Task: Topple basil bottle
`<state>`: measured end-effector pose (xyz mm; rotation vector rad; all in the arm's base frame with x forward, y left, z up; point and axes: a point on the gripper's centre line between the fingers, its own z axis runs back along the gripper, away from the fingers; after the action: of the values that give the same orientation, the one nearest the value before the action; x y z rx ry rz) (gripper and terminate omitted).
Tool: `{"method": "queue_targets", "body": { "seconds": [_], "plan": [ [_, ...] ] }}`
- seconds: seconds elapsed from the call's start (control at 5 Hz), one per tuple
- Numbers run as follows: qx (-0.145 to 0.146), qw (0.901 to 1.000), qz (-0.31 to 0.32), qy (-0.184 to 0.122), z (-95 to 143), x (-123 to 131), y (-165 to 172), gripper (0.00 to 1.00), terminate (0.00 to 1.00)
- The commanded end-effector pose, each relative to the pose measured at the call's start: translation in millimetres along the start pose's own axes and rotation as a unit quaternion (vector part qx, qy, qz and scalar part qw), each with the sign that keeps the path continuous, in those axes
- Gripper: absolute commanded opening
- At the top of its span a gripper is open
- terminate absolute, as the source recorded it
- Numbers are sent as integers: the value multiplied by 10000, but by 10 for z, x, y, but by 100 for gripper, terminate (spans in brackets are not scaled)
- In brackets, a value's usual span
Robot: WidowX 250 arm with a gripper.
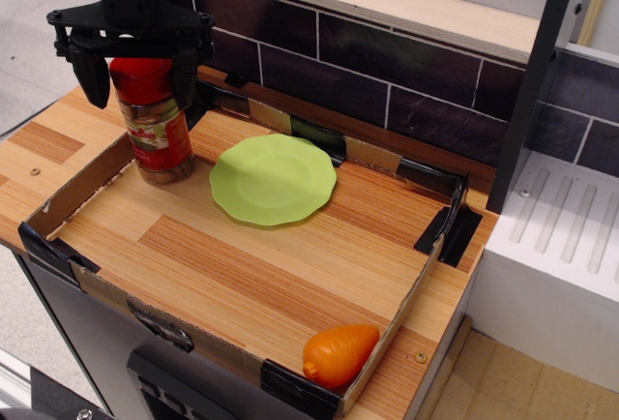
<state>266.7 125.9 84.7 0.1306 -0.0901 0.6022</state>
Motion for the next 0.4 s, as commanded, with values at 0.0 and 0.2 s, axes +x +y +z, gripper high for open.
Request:
{"method": "queue_targets", "body": {
  "seconds": [0.0,0.2],
  "plan": [
    [-115,9973,383,-618,194,197,10,100,0],
    [-166,9955,535,-769,212,229,9,100,0]
  ]
}}
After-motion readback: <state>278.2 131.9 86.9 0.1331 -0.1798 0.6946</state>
